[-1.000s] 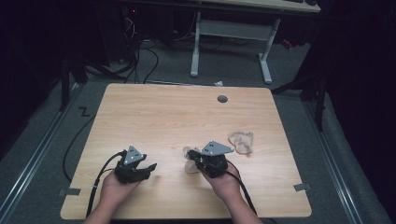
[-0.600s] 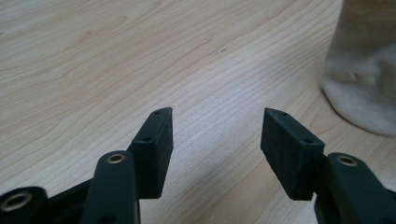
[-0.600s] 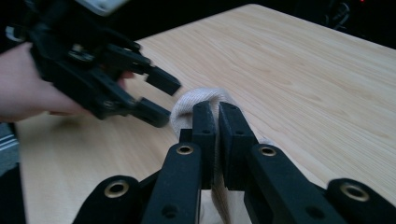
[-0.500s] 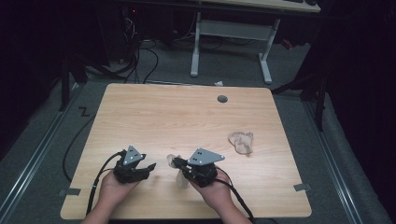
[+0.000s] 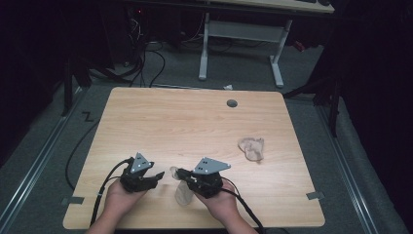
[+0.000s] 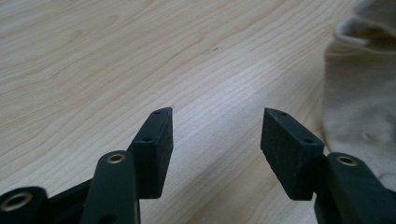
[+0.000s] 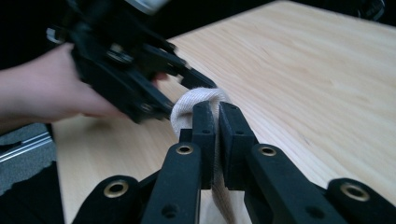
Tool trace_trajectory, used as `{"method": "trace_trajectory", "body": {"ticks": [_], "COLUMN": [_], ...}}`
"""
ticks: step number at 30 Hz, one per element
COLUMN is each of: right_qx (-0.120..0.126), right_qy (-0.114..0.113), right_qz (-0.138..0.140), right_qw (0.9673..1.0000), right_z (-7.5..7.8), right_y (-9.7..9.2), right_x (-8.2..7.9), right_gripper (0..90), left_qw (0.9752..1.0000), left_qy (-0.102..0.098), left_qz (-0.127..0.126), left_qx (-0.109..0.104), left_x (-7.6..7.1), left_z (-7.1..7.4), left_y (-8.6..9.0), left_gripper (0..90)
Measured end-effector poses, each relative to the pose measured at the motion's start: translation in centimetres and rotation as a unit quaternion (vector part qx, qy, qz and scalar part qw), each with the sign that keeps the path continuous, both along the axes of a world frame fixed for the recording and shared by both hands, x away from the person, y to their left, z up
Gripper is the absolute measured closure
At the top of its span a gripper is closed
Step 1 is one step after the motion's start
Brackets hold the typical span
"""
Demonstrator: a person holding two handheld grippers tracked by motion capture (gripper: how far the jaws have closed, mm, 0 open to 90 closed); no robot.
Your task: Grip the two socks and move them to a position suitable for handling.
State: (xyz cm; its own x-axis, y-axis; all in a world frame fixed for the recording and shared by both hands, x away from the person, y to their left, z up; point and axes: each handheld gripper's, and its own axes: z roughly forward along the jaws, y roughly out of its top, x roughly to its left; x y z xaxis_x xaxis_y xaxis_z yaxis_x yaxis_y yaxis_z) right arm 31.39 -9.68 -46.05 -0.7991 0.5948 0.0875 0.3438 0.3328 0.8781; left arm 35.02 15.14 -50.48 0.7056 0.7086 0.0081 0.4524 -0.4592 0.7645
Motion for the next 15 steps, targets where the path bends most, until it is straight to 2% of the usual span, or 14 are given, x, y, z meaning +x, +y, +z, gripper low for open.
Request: {"method": "trace_trajectory", "body": {"ticks": [2, 8, 15], "right_qx": [0.003, -0.011, -0.011], "right_qy": [0.014, 0.045, 0.062], "right_qz": [-0.009, -0.044, -0.064], "right_qw": [0.9998, 0.9979, 0.996], "right_z": [-0.6, -2.5, -3.4], "right_y": [-0.7, -3.1, -4.8], "right_x": [0.4, 1.4, 1.6], "right_gripper": [85.5, 85.4, 84.7], "left_qw": [0.9999, 0.9997, 0.9981], "left_qy": [-0.008, -0.01, -0.011], "left_qz": [-0.002, -0.021, -0.06], "left_qx": [0.007, 0.005, 0.009], "left_x": [-0.2, -1.0, -2.7], "left_z": [0.0, 0.2, 0.1], "left_y": [-0.3, -1.4, -4.6], "left_gripper": [44.4, 44.4, 44.4]}}
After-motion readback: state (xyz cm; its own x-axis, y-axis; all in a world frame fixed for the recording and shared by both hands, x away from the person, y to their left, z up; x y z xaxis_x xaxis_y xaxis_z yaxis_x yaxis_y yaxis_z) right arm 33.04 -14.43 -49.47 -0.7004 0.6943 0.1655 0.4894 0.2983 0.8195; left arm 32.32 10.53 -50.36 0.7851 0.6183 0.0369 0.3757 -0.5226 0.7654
